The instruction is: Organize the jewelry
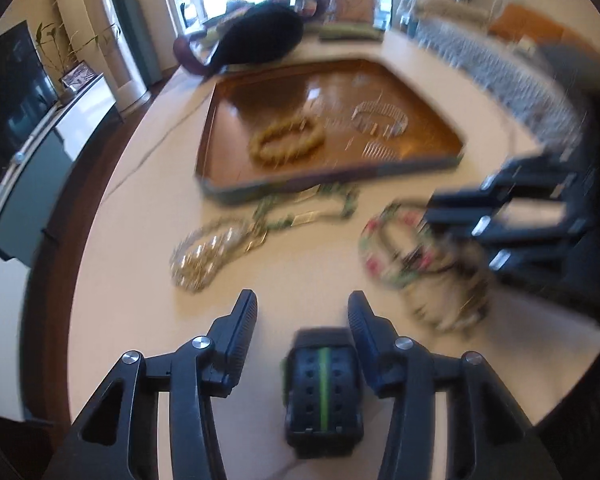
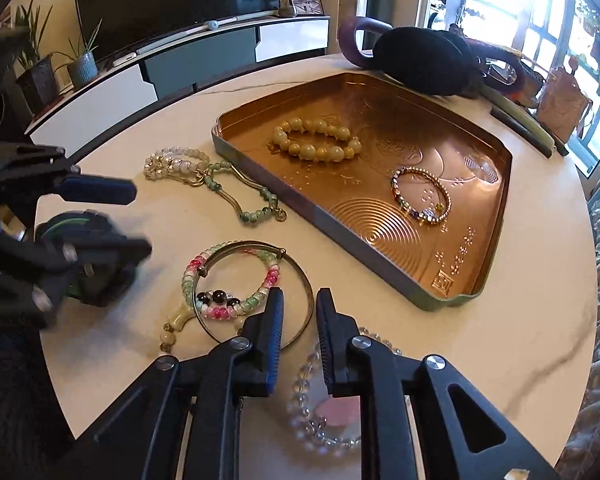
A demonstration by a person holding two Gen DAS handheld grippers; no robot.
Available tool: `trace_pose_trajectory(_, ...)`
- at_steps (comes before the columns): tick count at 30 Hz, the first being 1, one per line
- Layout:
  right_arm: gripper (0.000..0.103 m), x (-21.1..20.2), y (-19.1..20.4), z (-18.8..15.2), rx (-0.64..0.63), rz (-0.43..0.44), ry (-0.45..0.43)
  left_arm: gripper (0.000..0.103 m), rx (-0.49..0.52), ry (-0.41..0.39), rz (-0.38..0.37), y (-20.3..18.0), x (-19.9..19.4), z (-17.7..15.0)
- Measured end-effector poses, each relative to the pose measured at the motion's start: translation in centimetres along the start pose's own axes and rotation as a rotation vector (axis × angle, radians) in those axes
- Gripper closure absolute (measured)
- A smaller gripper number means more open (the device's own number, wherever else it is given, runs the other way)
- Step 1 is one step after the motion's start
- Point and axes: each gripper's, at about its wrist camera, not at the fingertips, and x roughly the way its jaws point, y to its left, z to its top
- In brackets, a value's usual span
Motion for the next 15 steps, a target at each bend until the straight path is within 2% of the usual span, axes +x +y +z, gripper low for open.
trace_pose_trajectory(3, 0.099, 0.2, -0.2, 0.3, 0.009, -0.015, 0.007, 0.053, 0.011, 0.006, -0.002, 0.2, 0.2, -0.2)
trace_pose_trajectory(11, 0.101, 0.2, -0.4, 0.8, 0.039, -0.041, -0.011, 0.052, -0.05, -0.069, -0.08, 1.3, -1.8, 0.4)
trace_pose_trajectory(13, 0.101, -0.2, -0.5, 1.0, 0.053, -0.045, -0.027, 0.045, -0.064, -0.081, -0.089, 1.7, -2.6, 0.3)
trace_pose_trajectory(15, 0.101, -0.7, -0.7, 1.1, 0.056, -0.054, -0.042, 0.033, -0.072, -0.09, -0.089, 2.1, -3.3, -0.2)
